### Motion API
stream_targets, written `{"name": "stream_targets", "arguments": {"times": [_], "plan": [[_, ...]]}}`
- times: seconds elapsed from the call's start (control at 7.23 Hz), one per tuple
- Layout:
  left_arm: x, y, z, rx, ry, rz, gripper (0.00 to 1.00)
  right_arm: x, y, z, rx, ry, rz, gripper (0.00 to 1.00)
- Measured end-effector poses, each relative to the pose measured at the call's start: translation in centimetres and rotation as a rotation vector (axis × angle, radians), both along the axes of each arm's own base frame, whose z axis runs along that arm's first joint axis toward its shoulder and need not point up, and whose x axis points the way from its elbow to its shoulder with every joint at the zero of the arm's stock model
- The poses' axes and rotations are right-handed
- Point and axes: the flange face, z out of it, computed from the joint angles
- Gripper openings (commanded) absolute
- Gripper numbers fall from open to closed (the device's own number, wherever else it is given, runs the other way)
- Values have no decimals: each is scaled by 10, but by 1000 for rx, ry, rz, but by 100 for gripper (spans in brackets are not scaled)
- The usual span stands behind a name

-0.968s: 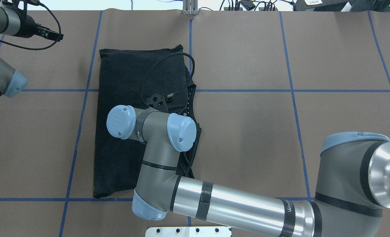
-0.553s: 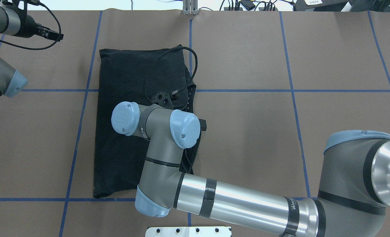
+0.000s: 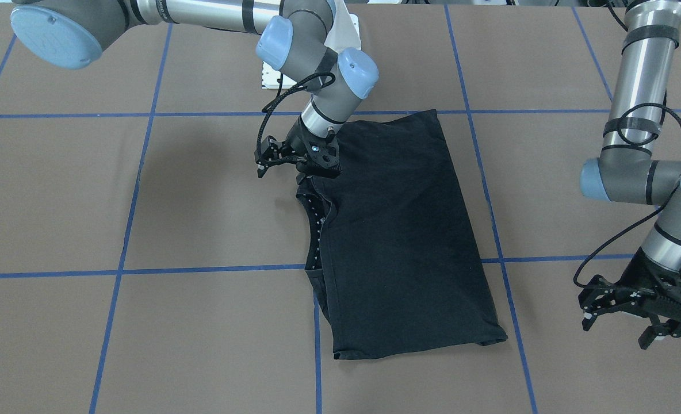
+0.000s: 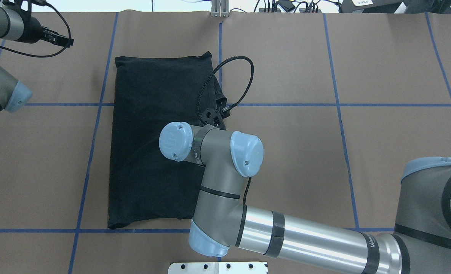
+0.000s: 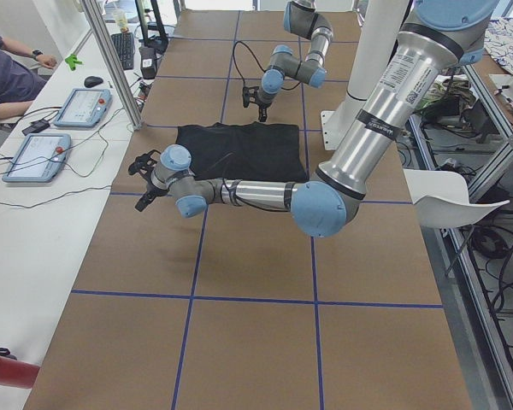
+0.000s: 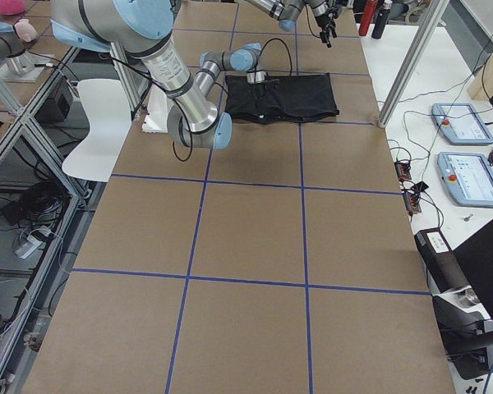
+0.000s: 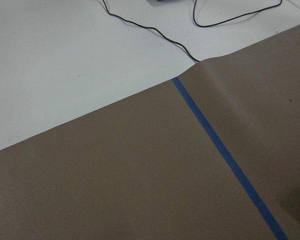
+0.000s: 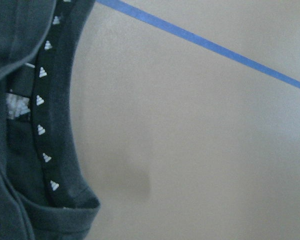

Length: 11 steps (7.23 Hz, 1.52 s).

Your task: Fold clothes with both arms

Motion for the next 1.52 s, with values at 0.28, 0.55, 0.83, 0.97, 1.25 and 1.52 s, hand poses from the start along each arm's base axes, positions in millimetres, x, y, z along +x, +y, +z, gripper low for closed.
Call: {"name": "stream_targets", "arguments": {"times": [0.28, 0.55, 0.83, 0.97, 1.25, 1.52], "plan": [[6, 4, -22, -48, 89, -51, 100, 46, 5, -54, -10, -160, 35, 100], [55, 41, -64, -184, 291, -115, 100, 85, 21, -92, -60, -327, 175, 99], [106, 120, -98, -301, 465, -139, 100, 97, 47, -83, -102, -495, 325, 98], [117, 162, -105, -349, 519, -127, 100, 90, 60, -66, -85, -585, 385, 98], [144, 248, -107, -445, 584, -110, 100, 90, 78, -53, -52, -693, 417, 98], [168, 324, -99, -534, 612, -106, 100, 97, 83, -42, -45, -716, 383, 98]]}}
